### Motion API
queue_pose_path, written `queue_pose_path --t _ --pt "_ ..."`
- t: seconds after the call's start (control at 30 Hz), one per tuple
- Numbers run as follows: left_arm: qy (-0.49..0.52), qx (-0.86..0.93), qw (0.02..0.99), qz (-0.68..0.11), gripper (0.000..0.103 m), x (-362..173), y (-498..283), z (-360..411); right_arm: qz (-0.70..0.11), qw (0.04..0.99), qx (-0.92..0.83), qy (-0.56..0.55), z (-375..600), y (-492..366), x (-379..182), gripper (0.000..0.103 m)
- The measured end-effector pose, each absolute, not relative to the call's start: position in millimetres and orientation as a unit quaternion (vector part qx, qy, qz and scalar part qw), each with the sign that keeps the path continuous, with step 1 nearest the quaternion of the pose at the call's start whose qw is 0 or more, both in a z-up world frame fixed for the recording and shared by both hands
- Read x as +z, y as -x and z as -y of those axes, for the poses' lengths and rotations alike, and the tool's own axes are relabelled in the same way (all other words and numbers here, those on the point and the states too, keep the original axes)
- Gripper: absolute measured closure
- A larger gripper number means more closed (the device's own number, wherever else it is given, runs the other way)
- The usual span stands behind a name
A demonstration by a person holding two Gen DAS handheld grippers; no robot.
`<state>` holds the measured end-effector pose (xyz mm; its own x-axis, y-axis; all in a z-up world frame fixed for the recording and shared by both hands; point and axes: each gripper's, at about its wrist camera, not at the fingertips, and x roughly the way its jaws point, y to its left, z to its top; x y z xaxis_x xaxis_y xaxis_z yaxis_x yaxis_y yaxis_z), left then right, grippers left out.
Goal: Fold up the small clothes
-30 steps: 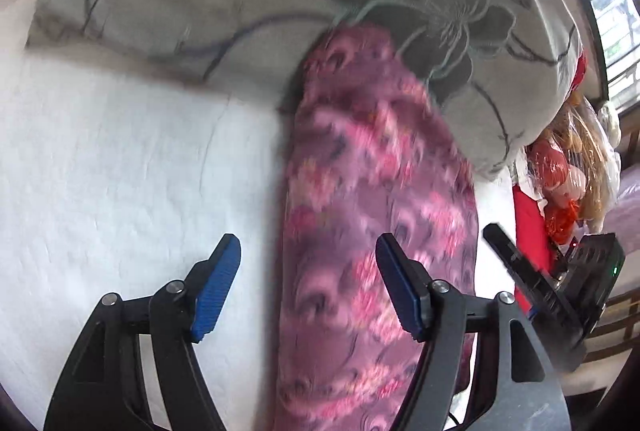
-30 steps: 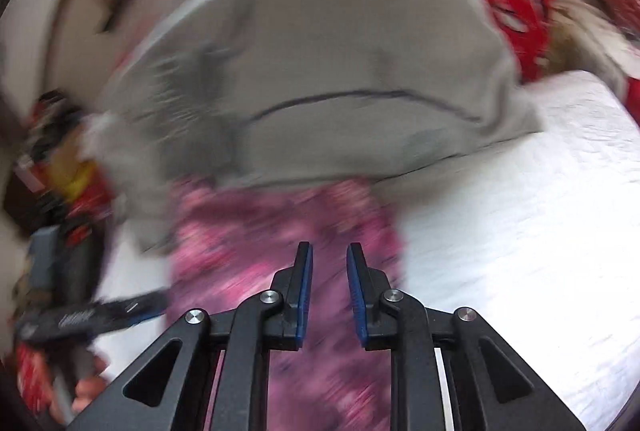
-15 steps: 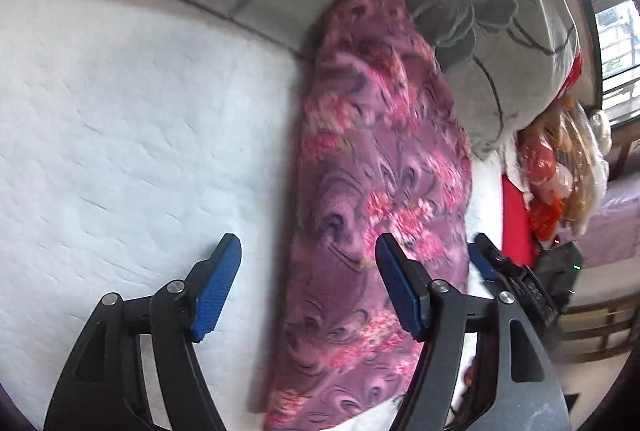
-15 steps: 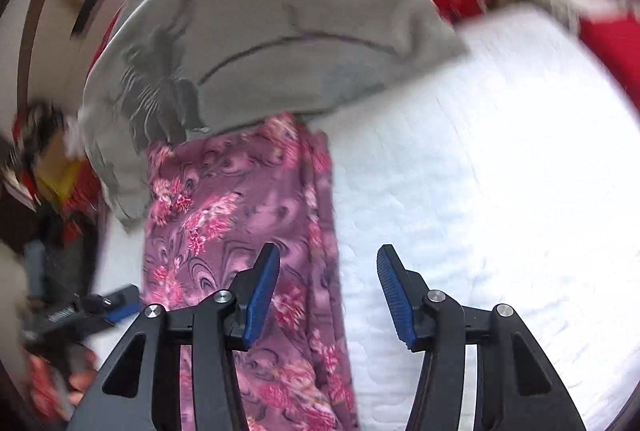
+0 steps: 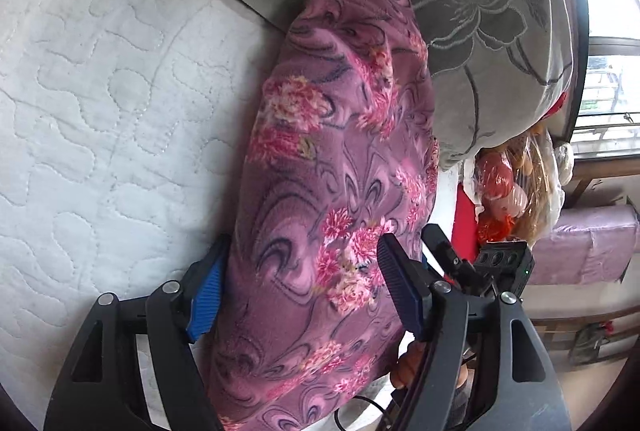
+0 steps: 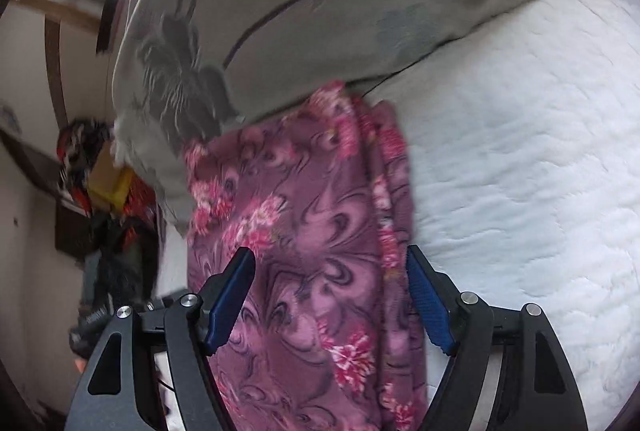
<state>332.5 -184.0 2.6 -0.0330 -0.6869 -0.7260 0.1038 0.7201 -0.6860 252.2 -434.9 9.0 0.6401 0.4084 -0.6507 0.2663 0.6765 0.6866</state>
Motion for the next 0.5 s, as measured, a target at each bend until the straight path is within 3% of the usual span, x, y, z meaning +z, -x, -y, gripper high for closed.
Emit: queue_pose_path --t 0.03,0.07,0.17,0.23,0.5 --pt "0.222 -0.301 0.660 -0.652 0.032 3 -332 185 -0.423 0.813 0.046 -0.397 434 -251 9 0.028" --pt "0.220 -0.299 0.661 -0.652 0.033 3 -331 185 -0.427 0.816 0.038 -0.388 432 -250 10 0.041" --pt "0.205 -0.281 0.675 -0.651 0.058 5 -329 184 -0.428 0.838 0.015 -0.338 421 -246 18 0.067" --pt "0.192 -0.273 0.683 -0.650 0.074 8 -328 173 -0.427 0.850 -0.005 -0.308 412 -244 26 0.071" --pt "0.145 -0.294 0.719 -0.613 0.082 47 -305 181 -0.419 0.884 -0.081 -0.191 367 -240 68 0.084"
